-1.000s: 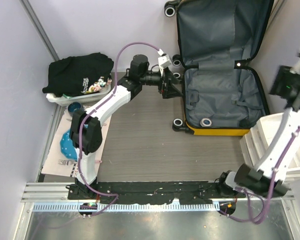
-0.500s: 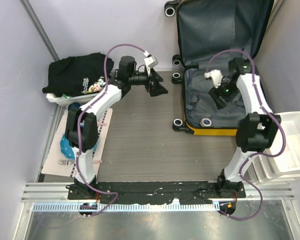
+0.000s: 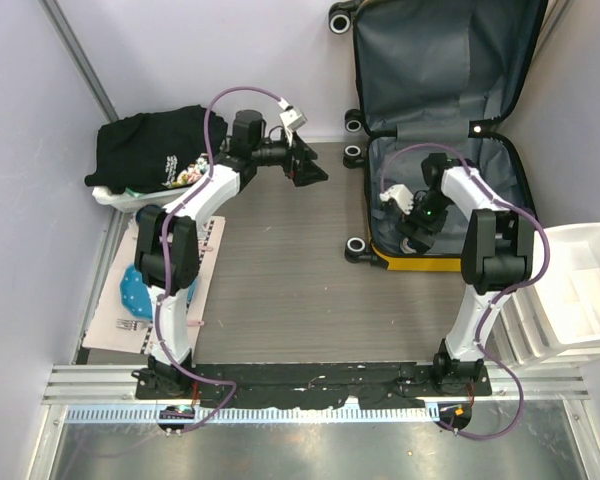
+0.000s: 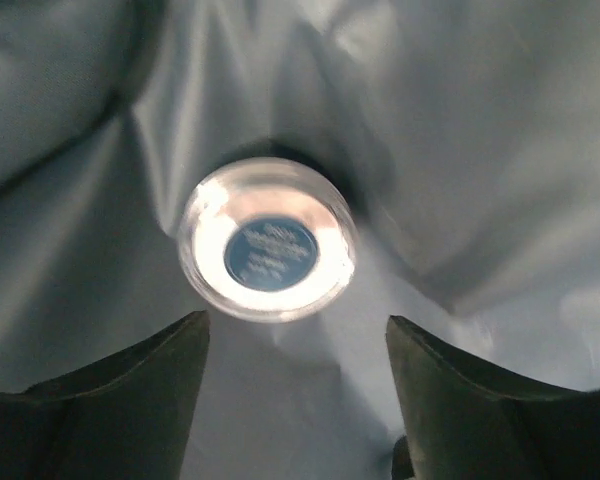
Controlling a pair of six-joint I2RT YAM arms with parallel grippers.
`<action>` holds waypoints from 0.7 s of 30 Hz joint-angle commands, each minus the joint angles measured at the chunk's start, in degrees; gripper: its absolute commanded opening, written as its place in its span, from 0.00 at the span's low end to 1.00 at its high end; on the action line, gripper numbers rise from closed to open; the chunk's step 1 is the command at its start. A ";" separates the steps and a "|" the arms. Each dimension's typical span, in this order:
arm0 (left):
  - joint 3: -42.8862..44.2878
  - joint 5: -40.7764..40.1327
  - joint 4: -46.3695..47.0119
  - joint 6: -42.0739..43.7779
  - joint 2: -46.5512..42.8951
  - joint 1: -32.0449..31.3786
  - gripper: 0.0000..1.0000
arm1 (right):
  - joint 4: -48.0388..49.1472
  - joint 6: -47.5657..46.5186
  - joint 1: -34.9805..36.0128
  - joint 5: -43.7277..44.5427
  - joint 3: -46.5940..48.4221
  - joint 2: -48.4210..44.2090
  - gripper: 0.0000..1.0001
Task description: Open, take out, and arrange the luggage
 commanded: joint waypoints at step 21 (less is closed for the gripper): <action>4.30 0.92 6.35 -7.64 3.32 3.26 0.91 | 13.52 10.87 3.47 4.12 -4.46 -1.57 0.34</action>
